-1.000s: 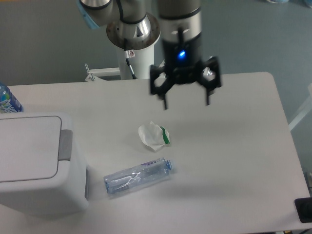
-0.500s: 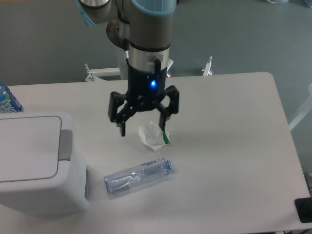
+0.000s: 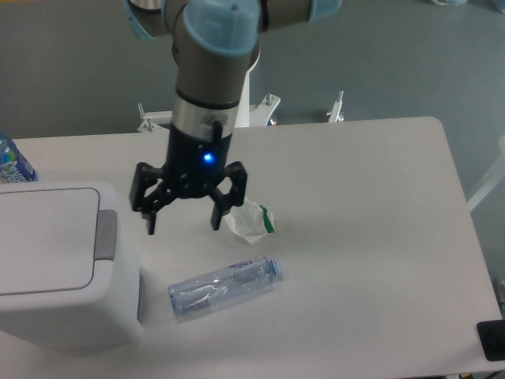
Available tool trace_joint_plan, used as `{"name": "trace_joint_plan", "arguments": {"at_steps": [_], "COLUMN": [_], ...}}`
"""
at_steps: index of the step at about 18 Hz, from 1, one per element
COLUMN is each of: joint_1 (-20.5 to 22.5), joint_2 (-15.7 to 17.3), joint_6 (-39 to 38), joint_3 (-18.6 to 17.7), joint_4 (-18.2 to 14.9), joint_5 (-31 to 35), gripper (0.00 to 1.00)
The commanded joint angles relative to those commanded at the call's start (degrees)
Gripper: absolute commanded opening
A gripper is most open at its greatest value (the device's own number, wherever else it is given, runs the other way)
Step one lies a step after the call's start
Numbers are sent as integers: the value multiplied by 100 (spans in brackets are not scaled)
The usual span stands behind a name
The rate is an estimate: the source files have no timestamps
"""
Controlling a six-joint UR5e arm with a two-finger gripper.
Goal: Open the trash can
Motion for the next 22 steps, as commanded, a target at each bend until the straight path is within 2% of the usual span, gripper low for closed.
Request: {"name": "trace_joint_plan", "arguments": {"at_steps": [22], "joint_1": [-194], "joint_2": [-79], "joint_6": [8], "joint_3": [-88], "joint_4": [97], "joint_5": [26], "gripper": [100]}}
